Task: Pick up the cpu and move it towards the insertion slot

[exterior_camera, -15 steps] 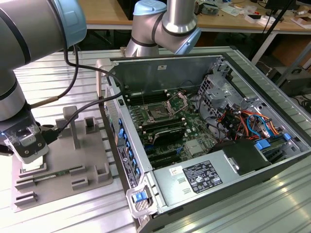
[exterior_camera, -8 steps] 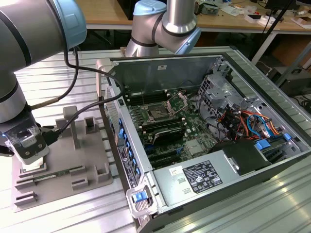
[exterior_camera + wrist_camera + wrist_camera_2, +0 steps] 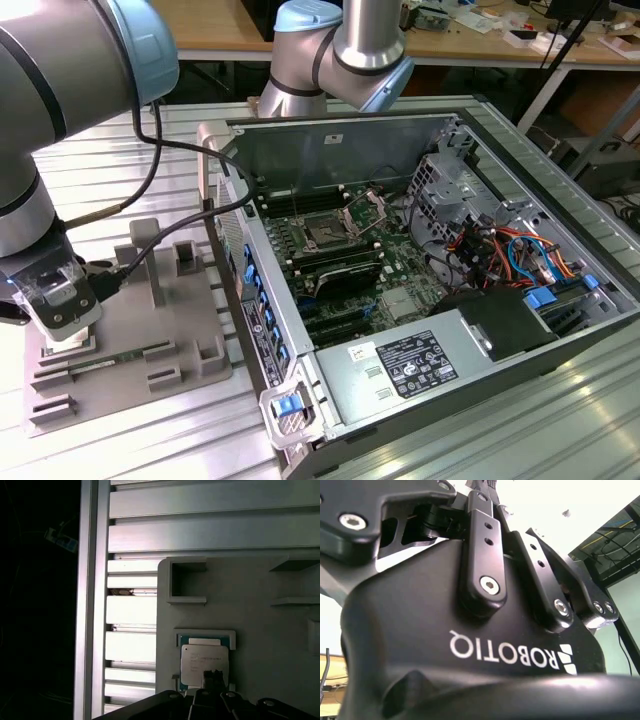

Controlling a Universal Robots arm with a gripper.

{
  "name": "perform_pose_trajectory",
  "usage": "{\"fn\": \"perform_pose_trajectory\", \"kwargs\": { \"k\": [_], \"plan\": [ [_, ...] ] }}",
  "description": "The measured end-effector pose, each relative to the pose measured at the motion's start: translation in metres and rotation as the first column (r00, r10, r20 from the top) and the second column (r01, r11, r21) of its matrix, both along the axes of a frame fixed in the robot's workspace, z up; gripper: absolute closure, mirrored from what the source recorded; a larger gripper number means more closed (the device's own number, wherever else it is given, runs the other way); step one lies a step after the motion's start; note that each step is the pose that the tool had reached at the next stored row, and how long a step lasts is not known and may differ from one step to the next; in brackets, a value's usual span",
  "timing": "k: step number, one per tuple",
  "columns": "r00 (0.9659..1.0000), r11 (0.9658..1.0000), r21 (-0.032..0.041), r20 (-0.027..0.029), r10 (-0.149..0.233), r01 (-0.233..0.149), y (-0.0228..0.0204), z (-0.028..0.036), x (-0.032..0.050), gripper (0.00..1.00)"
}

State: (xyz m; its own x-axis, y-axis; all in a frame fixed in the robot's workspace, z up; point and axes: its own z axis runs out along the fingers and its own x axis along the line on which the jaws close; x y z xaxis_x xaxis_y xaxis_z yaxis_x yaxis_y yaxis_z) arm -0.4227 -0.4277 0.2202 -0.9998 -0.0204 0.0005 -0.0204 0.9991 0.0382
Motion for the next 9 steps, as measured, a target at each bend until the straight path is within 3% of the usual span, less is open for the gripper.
{"fn": "perform_pose_trajectory", "kwargs": {
  "k": [9],
  "plan": [
    [1.0000,1.0000,-0.0004,-0.0001,0.000,0.000,0.0019,-0.0050,-0.0010,0.89]
  ]
}}
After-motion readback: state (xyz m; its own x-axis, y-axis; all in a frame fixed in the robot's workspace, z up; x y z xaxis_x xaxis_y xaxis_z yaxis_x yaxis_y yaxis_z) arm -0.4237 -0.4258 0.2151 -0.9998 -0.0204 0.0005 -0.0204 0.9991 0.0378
